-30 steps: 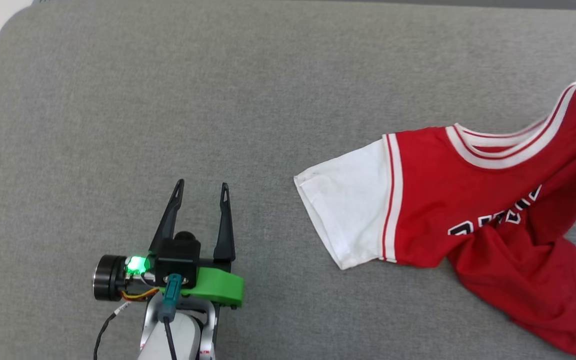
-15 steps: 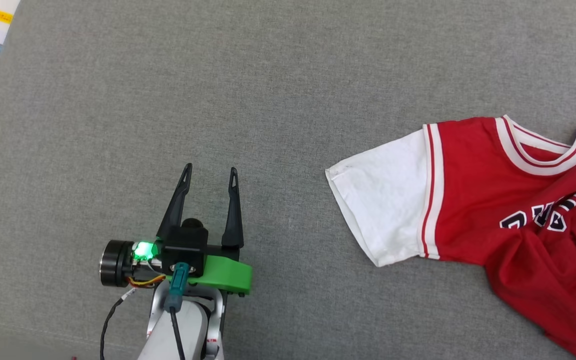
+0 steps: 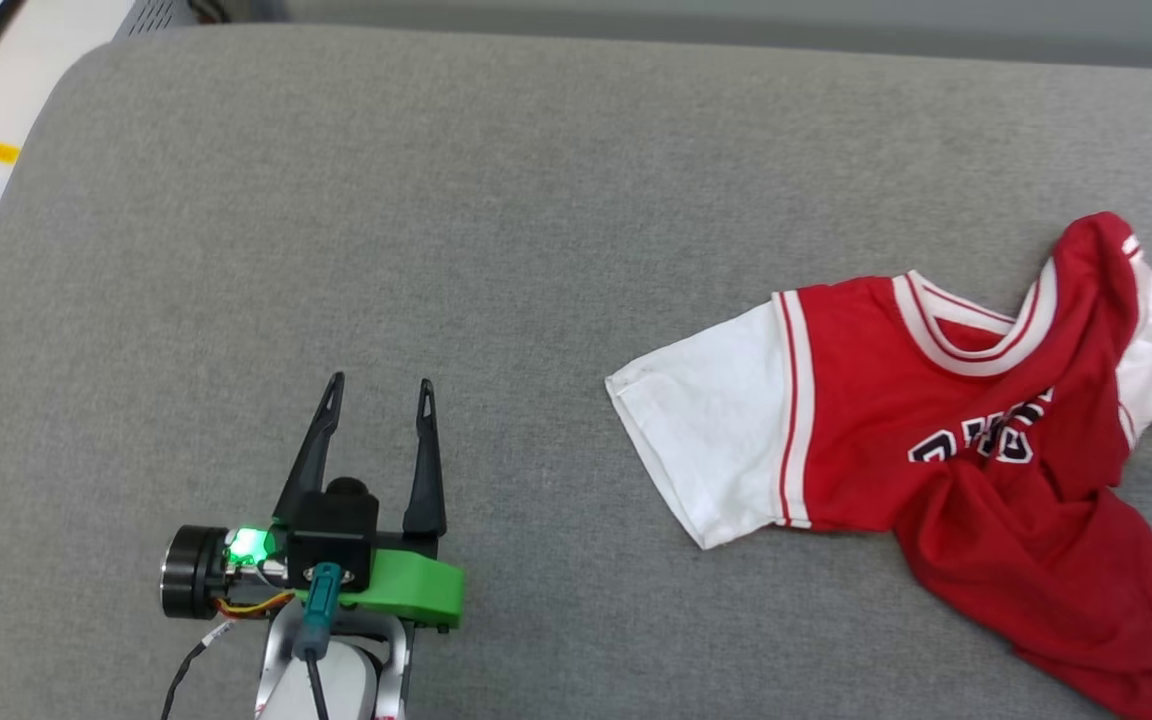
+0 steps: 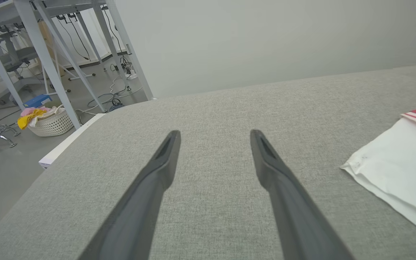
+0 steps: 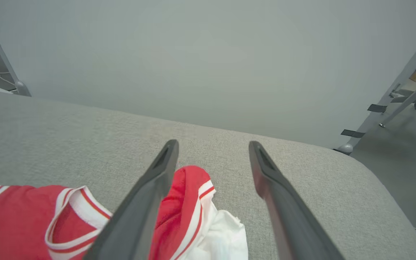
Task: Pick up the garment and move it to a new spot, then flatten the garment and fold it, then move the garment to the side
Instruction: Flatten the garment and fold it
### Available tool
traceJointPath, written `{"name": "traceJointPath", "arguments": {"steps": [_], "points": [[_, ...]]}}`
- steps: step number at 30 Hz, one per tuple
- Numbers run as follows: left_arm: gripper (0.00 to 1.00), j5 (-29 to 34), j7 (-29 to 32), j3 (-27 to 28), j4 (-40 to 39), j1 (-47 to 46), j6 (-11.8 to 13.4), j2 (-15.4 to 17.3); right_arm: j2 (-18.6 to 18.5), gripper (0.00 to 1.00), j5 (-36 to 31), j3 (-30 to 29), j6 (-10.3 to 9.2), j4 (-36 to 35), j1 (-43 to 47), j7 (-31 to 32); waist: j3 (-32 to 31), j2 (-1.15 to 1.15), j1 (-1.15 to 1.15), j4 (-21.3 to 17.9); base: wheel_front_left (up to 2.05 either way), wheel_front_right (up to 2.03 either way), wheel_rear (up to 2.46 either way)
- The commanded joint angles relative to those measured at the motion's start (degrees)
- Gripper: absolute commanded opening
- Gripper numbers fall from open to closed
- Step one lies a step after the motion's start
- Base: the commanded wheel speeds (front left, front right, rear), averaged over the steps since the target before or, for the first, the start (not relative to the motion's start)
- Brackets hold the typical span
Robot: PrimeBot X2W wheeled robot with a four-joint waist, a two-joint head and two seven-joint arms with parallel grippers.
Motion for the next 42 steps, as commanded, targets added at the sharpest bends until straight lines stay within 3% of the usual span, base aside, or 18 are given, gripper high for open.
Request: {"name": "traceJointPath", "arguments": {"steps": [1,7,12,16,17,19,24,33,34,42], "points": [[1.0,0.4,-0.3,0.2,-0.3,0.4,0.0,0.6,2.5,1.0,-1.9,-1.7,0.0,-2.8,2.6,-0.7,-2.7,0.0,0.0,-2.4,0.0,0.0,0.0],[1.0,0.0,-0.3,1.2,-0.6,-0.3,-1.0,2.3,12.6,1.0,-8.4,-6.8,0.0,-16.5,12.2,-1.3,-4.7,0.0,0.0,-3.5,0.0,0.0,0.0],[1.0,-1.5,-0.3,2.0,-1.5,-2.5,-3.9,3.7,17.5,1.0,-11.2,-6.7,0.0,-23.7,18.2,-1.1,-5.9,0.0,0.0,-4.1,0.0,0.0,0.0],[1.0,-2.9,-0.3,2.5,-1.3,-6.6,-8.3,5.3,19.8,1.0,-11.3,-6.3,0.0,-26.8,21.9,-1.6,-6.6,0.0,0.0,-4.4,0.0,0.0,0.0],[1.0,-3.7,-0.3,2.1,0.3,-9.2,-11.4,6.3,20.2,1.0,-11.3,-6.0,0.0,-27.6,23.2,-1.7,-6.9,0.0,0.0,-4.6,0.0,0.0,0.0],[1.0,-4.4,-0.2,1.2,2.9,-12.0,-14.5,7.5,20.2,1.0,-11.7,-5.3,0.0,-28.2,24.4,-1.8,-7.2,0.0,0.0,-4.8,0.0,0.0,0.0],[1.0,-7.6,7.1,-3.5,8.7,-20.4,-18.5,10.4,20.2,1.0,-11.8,-2.9,0.0,-29.2,26.4,-1.3,-6.8,0.0,0.0,-5.9,0.0,0.0,0.0],[1.0,-35.9,36.0,-28.4,6.9,-36.9,-19.0,21.4,20.5,1.0,-13.1,-0.3,0.0,-29.2,26.1,-1.3,-4.2,0.0,0.0,-8.0,0.0,0.0,0.0],[1.0,-43.8,43.1,-34.3,6.5,-41.3,-19.0,23.6,20.8,1.0,-13.0,0.3,0.0,-28.9,25.1,-1.6,-3.1,0.0,0.0,-8.7,0.0,0.0,0.0],[1.0,-51.7,52.0,-48.4,9.9,-50.6,-19.0,24.3,20.2,1.0,-12.9,2.9,0.0,-27.3,20.9,-2.1,0.5,0.0,0.0,-11.0,0.0,0.0,0.0]]}}
